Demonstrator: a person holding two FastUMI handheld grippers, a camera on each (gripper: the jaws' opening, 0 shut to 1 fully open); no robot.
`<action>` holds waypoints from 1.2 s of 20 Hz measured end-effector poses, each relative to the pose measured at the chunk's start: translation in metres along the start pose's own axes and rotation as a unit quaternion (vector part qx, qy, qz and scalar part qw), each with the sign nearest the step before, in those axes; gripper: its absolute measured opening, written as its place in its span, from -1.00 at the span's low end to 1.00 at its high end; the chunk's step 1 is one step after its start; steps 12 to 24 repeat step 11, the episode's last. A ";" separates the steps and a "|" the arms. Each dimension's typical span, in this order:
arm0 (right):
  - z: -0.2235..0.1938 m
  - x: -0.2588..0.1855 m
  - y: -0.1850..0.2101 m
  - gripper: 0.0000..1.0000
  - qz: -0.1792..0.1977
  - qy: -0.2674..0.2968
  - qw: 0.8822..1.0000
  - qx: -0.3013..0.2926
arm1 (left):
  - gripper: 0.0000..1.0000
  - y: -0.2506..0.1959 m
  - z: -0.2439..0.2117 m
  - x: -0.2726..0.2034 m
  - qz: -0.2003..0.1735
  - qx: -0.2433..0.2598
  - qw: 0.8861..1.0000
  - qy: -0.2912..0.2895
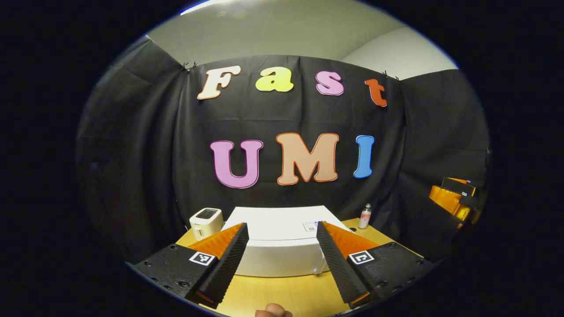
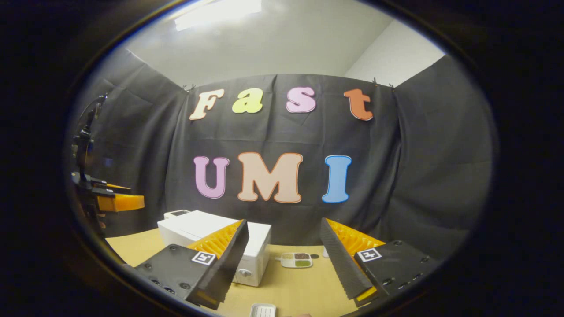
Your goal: Open the microwave oven with the left hand, put the food in, and close the microwave oven.
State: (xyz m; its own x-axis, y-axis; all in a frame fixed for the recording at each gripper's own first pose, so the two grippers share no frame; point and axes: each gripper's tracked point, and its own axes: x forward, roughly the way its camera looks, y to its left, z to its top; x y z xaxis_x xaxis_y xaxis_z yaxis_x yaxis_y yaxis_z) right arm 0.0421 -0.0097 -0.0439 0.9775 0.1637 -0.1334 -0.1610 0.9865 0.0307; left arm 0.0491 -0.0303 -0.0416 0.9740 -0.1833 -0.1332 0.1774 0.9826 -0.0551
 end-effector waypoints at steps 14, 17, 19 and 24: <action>0.006 -0.017 0.005 0.84 -0.014 -0.003 1.000 -0.006 | 0.89 -0.006 0.005 -0.006 -0.023 0.019 1.000 -0.010; 0.006 -0.017 0.005 0.84 -0.014 -0.003 1.000 -0.006 | 0.89 -0.006 0.005 -0.006 -0.023 0.019 1.000 -0.010; 0.006 -0.017 0.005 0.84 -0.014 -0.003 1.000 -0.006 | 0.89 -0.006 0.005 -0.006 -0.023 0.019 1.000 -0.010; 0.006 -0.017 0.005 0.84 -0.014 -0.003 1.000 -0.006 | 0.89 -0.006 0.005 -0.006 -0.023 0.019 1.000 -0.010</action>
